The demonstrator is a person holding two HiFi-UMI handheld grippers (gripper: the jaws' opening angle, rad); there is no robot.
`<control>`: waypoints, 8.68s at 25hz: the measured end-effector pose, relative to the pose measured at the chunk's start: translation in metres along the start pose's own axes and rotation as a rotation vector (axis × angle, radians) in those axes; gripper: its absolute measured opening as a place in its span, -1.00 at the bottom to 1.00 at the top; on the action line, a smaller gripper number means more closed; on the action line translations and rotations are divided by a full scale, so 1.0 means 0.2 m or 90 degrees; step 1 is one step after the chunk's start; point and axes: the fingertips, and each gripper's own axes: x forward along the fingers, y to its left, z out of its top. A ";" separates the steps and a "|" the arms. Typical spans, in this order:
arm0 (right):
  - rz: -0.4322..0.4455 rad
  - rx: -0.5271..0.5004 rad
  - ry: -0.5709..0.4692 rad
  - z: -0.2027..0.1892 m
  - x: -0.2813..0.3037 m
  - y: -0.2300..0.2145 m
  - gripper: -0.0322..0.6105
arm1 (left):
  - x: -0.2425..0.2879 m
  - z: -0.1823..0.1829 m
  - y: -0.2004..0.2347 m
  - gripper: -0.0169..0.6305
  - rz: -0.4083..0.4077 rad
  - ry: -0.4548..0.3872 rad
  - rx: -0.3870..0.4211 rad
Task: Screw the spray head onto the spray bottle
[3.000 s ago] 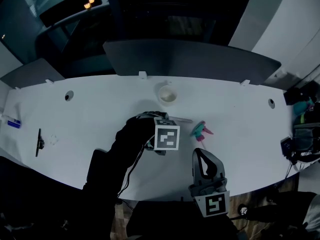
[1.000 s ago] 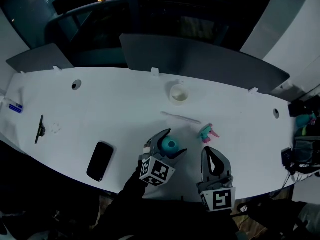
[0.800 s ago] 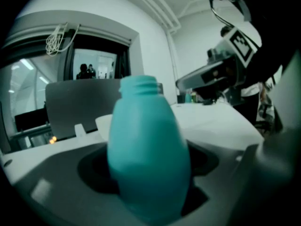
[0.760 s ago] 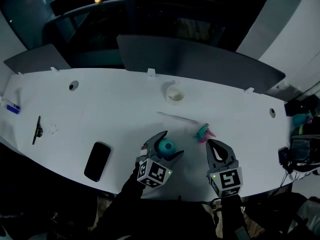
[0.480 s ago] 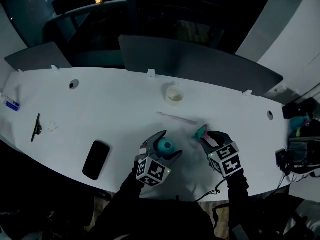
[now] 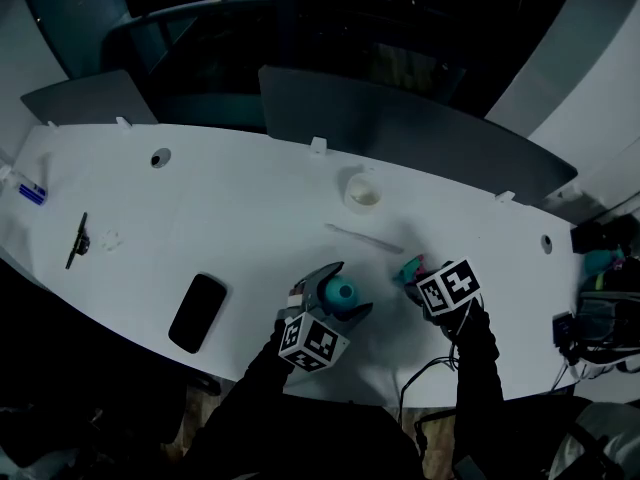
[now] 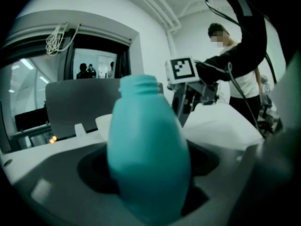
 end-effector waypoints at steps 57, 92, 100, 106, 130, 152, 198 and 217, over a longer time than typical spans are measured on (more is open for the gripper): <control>0.126 -0.289 -0.716 0.49 -0.45 0.91 -0.48 | -0.01 0.00 0.01 0.34 0.024 0.001 -0.018; 0.093 -0.292 -0.780 0.40 -0.44 0.89 -0.48 | -0.06 -0.03 -0.02 0.31 -0.022 0.004 -0.058; 0.076 -0.227 -0.798 0.35 -0.49 0.81 -0.48 | -0.01 0.00 -0.04 0.32 0.123 0.002 -0.139; 0.121 -0.257 -0.757 0.33 -0.47 0.84 -0.48 | -0.07 -0.04 -0.14 0.29 -0.118 0.018 -0.005; 0.003 -0.302 -0.532 0.32 -0.43 0.83 -0.49 | -0.04 -0.02 -0.14 0.27 0.009 0.043 -0.038; -0.059 -0.273 -0.554 0.32 -0.45 0.81 -0.49 | -0.07 0.02 -0.10 0.22 0.149 0.013 -0.100; 0.060 -0.189 -0.553 0.34 -0.47 0.71 -0.49 | -0.08 0.06 -0.13 0.14 -0.115 -0.005 -0.024; 0.035 -0.160 -0.662 0.34 -0.50 0.70 -0.48 | -0.07 0.10 -0.11 0.08 -0.062 -0.037 -0.093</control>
